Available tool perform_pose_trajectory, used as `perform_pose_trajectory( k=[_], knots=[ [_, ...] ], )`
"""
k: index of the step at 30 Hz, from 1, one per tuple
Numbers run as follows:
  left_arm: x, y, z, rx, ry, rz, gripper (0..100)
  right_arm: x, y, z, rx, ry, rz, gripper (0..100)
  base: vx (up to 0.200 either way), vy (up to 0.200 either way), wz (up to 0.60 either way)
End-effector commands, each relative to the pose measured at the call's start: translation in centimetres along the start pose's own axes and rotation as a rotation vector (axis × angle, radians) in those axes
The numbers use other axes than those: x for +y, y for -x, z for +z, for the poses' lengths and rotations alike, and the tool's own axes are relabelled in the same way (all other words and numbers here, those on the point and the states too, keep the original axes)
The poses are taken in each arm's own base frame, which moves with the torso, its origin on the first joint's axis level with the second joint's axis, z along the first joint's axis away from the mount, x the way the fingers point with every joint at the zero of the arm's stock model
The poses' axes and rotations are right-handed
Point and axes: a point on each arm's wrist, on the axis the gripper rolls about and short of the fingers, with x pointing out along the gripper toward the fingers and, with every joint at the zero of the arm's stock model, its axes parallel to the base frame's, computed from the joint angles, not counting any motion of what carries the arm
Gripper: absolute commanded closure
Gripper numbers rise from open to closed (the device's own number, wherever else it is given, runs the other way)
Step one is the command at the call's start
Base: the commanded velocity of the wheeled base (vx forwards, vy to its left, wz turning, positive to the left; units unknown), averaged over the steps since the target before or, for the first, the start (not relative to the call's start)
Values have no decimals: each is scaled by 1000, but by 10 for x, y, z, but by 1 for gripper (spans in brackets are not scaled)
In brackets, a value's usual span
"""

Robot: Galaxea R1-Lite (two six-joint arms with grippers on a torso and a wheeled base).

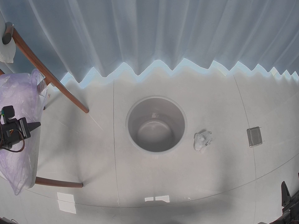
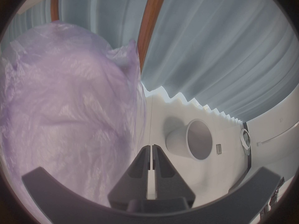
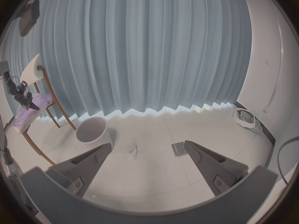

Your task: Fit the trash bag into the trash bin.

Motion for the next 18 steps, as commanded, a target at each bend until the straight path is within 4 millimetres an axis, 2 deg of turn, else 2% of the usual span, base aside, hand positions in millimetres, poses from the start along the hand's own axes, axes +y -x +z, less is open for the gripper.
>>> perform_pose_trajectory(
  k=[1, 5, 7, 8, 10, 13, 18],
  knots=[
    [-7, 11, 12, -77, -39, 1, 100, 0, 0, -5, 5, 0, 0, 0, 0, 0, 0],
    [-28, 30, 21, -161, -102, 18, 100, 0, 0, -5, 5, 0, 0, 0, 0, 0, 0],
    [-35, 35, 18, -153, -145, 46, 100, 0, 0, -5, 5, 0, 0, 0, 0, 0, 0],
    [-35, 36, 17, -149, -156, 51, 0, 0, 0, -5, 5, 0, 0, 0, 0, 0, 0],
    [-36, 37, 12, -89, -314, 120, 0, 0, 0, -5, 5, 0, 0, 0, 0, 0, 0],
    [-36, 34, 15, -64, -457, 223, 0, 0, 0, -5, 5, 0, 0, 0, 0, 0, 0],
    [-44, 10, 12, 19, -584, 353, 0, 0, 0, -5, 5, 0, 0, 0, 0, 0, 0]
  ],
)
